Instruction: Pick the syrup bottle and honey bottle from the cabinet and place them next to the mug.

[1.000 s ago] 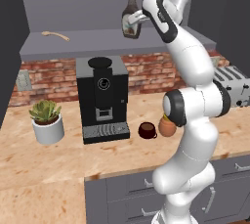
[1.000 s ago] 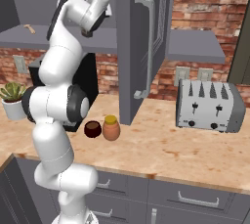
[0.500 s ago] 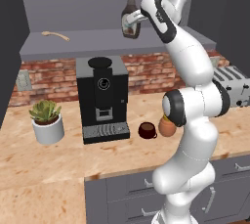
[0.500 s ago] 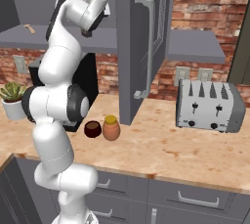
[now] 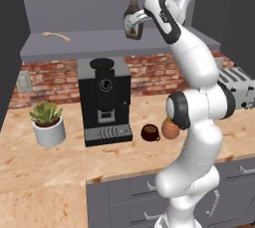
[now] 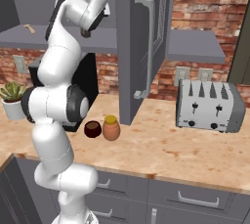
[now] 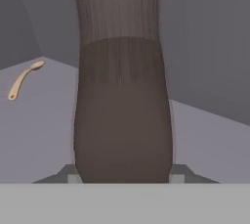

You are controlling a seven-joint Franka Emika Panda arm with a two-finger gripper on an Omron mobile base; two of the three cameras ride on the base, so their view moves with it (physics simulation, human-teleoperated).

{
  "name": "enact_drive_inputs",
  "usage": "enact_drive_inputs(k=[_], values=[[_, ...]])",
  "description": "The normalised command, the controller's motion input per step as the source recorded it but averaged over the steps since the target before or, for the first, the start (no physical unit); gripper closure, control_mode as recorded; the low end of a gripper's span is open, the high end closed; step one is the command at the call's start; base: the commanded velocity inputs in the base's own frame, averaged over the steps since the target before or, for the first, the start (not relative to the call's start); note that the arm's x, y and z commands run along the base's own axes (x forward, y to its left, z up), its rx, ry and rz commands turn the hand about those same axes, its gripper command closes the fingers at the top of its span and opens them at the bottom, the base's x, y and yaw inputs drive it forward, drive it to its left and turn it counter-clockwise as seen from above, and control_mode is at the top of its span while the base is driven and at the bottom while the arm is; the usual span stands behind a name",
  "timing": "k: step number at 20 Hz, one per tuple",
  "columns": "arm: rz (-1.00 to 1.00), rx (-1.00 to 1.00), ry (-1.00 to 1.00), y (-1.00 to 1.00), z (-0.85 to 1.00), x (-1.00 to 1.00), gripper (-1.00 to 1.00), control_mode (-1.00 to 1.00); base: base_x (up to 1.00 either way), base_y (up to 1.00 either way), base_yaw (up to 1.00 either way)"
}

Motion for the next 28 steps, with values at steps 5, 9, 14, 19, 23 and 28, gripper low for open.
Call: enact_drive_inputs(k=[5, 9, 14, 19, 23, 28], values=[[0.00, 0.01, 0.00, 0.00, 0.00, -0.94, 1.00, -1.00, 0.00, 0.00, 0.00], [0.00, 0.00, -0.01, 0.00, 0.00, -0.99, 1.00, -1.00, 0.00, 0.00, 0.00], [0.00, 0.00, 0.00, 0.00, -0.07, -1.00, 1.00, -1.00, 0.00, 0.00, 0.00], [0.00, 0.01, 0.00, -0.08, -0.11, -0.99, 1.00, -1.00, 0.00, 0.00, 0.00], [0.00, 0.00, 0.00, -0.09, -0.13, -0.91, 1.00, -1.00, 0.00, 0.00, 0.00], [0.00, 0.00, 0.00, -0.13, -0.44, -0.87, 1.00, -1.00, 0.00, 0.00, 0.00]])
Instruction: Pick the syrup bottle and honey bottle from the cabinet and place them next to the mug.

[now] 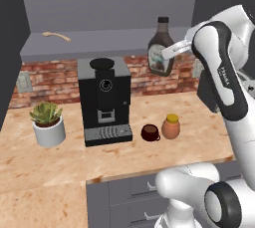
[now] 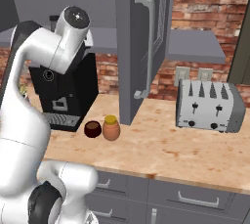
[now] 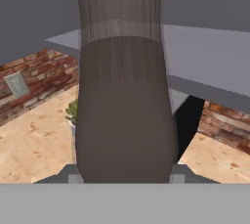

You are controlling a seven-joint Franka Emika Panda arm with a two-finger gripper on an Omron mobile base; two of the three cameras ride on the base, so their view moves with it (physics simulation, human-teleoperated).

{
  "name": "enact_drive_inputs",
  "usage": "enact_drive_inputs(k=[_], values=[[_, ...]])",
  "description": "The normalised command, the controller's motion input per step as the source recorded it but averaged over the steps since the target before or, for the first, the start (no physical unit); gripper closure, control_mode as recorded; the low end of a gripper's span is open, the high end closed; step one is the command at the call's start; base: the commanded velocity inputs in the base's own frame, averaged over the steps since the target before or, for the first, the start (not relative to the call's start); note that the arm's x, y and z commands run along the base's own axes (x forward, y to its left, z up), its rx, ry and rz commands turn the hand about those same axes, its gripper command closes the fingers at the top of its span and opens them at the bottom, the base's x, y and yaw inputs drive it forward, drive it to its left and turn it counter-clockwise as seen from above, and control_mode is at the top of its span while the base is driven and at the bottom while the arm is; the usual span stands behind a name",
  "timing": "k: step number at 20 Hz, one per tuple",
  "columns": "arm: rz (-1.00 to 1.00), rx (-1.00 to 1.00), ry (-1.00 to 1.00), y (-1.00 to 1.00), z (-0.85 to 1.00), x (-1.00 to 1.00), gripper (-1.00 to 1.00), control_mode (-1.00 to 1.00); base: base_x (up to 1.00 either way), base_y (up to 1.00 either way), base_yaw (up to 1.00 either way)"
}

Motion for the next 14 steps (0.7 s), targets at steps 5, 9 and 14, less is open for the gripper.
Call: enact_drive_inputs(k=[5, 9, 14], values=[[0.00, 0.00, 0.00, -0.26, -0.55, -0.78, 1.00, -1.00, 0.00, 0.00, 0.00], [0.00, 0.00, 0.00, -0.40, -0.58, -0.68, 1.00, -1.00, 0.00, 0.00, 0.00], [0.00, 0.00, 0.00, -0.31, -0.59, -0.44, 1.00, -1.00, 0.00, 0.00, 0.00]])
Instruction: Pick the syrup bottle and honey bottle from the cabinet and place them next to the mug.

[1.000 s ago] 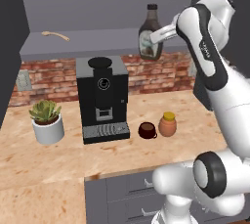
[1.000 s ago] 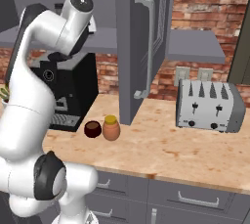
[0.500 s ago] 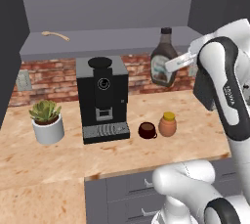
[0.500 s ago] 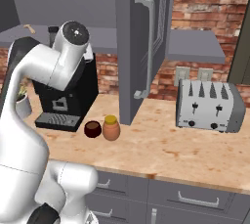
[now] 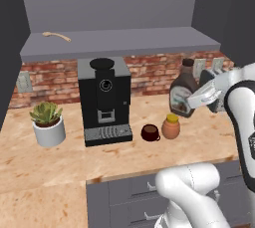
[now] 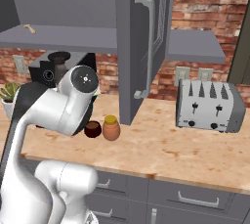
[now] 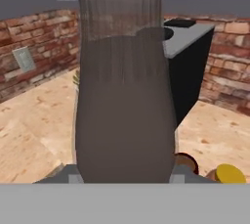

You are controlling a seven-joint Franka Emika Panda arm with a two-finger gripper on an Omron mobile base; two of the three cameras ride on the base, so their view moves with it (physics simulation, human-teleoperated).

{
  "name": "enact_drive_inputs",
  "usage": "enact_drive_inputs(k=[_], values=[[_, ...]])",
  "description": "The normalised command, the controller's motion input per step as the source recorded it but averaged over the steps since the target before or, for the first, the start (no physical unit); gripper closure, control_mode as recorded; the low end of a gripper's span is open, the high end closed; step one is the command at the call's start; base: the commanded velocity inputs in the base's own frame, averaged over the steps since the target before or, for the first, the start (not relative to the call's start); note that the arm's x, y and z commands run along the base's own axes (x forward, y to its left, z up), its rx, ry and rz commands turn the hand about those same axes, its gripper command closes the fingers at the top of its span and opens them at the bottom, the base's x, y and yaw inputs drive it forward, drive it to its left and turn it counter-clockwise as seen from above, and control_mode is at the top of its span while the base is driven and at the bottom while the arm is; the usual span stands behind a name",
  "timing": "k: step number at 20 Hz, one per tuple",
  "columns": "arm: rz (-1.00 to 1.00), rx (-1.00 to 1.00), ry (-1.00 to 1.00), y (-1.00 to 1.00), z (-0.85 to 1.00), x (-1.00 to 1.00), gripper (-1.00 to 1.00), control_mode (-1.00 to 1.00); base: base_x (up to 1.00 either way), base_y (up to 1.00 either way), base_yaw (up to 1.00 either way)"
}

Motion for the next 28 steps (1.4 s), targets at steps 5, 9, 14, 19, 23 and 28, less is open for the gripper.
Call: enact_drive_inputs(k=[5, 9, 14, 19, 23, 28], values=[[0.00, 0.00, 0.00, -0.23, -0.48, -0.04, 1.00, -1.00, 0.00, 0.00, 0.00], [-0.05, 0.00, 0.00, -0.43, -0.38, 0.11, 1.00, -1.00, 0.00, 0.00, 0.00], [-0.07, 0.00, 0.00, -0.43, -0.08, 0.38, 1.00, -1.00, 0.00, 0.00, 0.00], [-0.09, 0.00, 0.00, -0.28, -0.03, 0.56, 1.00, -1.00, 0.00, 0.00, 0.00], [-0.11, 0.00, 0.00, -0.23, -0.03, 0.68, 1.00, -1.00, 0.00, 0.00, 0.00], [-0.08, 0.00, 0.00, -0.05, -0.10, 0.62, 1.00, -1.00, 0.00, 0.00, 0.00]])
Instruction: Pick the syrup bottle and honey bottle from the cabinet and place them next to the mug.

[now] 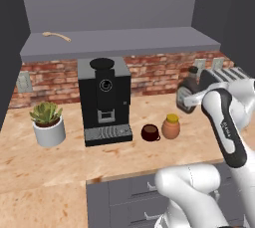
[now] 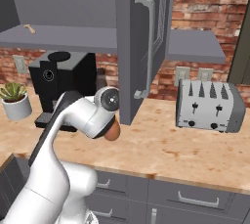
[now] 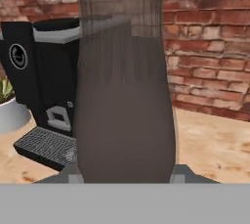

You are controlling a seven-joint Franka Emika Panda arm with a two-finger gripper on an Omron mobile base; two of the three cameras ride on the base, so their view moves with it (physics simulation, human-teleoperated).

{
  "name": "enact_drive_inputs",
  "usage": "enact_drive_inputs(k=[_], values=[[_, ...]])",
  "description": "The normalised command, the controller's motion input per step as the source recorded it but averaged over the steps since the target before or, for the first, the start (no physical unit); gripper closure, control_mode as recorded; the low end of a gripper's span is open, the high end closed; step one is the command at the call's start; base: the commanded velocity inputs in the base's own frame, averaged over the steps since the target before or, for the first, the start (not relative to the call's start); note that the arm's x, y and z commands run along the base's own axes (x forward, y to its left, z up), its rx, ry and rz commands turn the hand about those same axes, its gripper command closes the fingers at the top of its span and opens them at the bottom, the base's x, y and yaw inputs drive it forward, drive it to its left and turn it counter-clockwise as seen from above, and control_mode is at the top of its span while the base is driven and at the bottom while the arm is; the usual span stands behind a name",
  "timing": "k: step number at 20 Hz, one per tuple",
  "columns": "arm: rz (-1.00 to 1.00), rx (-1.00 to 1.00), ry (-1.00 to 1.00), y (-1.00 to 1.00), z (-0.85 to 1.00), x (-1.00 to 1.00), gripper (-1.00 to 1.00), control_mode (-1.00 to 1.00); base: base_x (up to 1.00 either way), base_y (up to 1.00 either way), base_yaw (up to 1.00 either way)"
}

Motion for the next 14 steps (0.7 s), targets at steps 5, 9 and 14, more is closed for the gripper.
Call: enact_drive_inputs(k=[5, 9, 14], values=[[-0.06, 0.00, 0.01, -0.14, -0.14, 0.48, 1.00, -1.00, 0.00, 0.00, 0.00], [-0.05, 0.00, 0.01, -0.27, -0.34, 0.24, 1.00, -1.00, 0.00, 0.00, 0.00], [-0.02, 0.00, 0.00, -0.31, -0.42, 0.05, 1.00, -1.00, 0.00, 0.00, 0.00]])
